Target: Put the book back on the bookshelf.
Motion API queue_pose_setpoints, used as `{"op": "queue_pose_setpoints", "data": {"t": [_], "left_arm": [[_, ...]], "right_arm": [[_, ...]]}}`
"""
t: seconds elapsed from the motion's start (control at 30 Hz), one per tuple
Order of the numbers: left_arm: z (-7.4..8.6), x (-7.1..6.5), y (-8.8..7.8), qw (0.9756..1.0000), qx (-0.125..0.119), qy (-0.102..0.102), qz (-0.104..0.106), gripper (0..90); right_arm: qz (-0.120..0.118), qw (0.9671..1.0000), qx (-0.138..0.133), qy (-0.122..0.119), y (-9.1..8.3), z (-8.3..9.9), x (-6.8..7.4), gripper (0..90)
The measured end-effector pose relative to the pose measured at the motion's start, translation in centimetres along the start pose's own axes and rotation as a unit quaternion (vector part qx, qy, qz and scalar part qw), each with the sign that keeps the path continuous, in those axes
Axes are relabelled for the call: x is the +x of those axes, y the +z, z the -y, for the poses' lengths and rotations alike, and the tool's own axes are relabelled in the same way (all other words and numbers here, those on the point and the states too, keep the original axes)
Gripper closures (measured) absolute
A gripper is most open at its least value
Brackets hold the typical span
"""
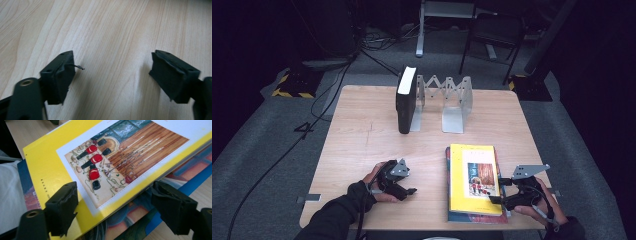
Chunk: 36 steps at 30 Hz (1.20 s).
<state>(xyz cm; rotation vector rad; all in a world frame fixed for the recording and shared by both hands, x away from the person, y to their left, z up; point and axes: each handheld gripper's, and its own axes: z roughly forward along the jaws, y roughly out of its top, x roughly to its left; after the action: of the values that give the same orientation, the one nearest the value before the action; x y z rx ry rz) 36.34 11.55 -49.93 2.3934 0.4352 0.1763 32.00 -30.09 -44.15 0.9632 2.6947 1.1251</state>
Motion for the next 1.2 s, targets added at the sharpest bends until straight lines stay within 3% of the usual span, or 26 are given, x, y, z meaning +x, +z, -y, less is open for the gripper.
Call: {"op": "queue_pose_setpoints", "data": {"t": [0.1, 0.33, 0.37, 0.53, 0.6, 0.73, 0.83, 1.0, 1.13, 1.17, 1.2], "left_arm": [[-0.5, 0.1, 0.5, 0.9999, 0.001, -0.003, 0.010, 15.1], [-1.7, 0.2, 1.6, 0.9999, 0.000, 0.003, 0.012, 15.2], [-2.6, 0.5, 2.4, 1.0000, -0.001, 0.005, 0.008, 15.2], [-4.3, 1.5, 3.8, 1.0000, -0.001, 0.002, 0.009, 16.1], [-5.0, 2.2, 4.3, 1.0000, -0.002, 0.004, -0.002, 16.6], [-5.9, 3.6, 5.3, 0.9998, -0.010, -0.019, 0.001, 17.5], [-6.5, 4.3, 6.0, 0.9996, -0.016, -0.024, 0.001, 19.3], [-7.5, 4.8, 6.8, 0.9990, -0.028, -0.033, 0.009, 21.7], [-7.9, 5.1, 7.0, 0.9973, -0.049, -0.049, 0.024, 23.5], [-8.1, 5.1, 6.9, 0.9964, -0.060, -0.054, 0.024, 23.6], [-8.3, 5.0, 6.9, 0.9971, -0.057, -0.049, 0.017, 24.2]], "right_arm": [[-0.006, 1.0000, 0.007, -0.002, 0.4, -0.5, -0.3, 20.4], [-0.001, 1.0000, 0.005, -0.008, 1.1, -1.3, -0.2, 21.1], [0.000, 0.9999, 0.008, -0.011, 1.2, -1.4, -0.2, 21.2], [0.003, 0.9999, 0.008, -0.013, 1.3, -1.6, 0.0, 22.0], [0.005, 0.9999, 0.005, -0.013, 1.4, -1.6, 0.1, 22.1], [0.009, 0.9997, 0.000, -0.024, 1.3, -1.5, 0.2, 22.7], [0.014, 0.9994, -0.003, -0.031, 1.2, -1.6, 0.4, 24.4], [0.026, 0.9986, -0.010, -0.046, 1.0, -1.5, 0.6, 30.3], [0.036, 0.9976, -0.017, -0.057, 0.9, -1.5, 0.8, 34.7], [0.039, 0.9972, -0.019, -0.061, 0.8, -1.5, 0.8, 36.0], [0.041, 0.9969, -0.022, -0.064, 0.8, -1.5, 0.9, 36.2]]}}
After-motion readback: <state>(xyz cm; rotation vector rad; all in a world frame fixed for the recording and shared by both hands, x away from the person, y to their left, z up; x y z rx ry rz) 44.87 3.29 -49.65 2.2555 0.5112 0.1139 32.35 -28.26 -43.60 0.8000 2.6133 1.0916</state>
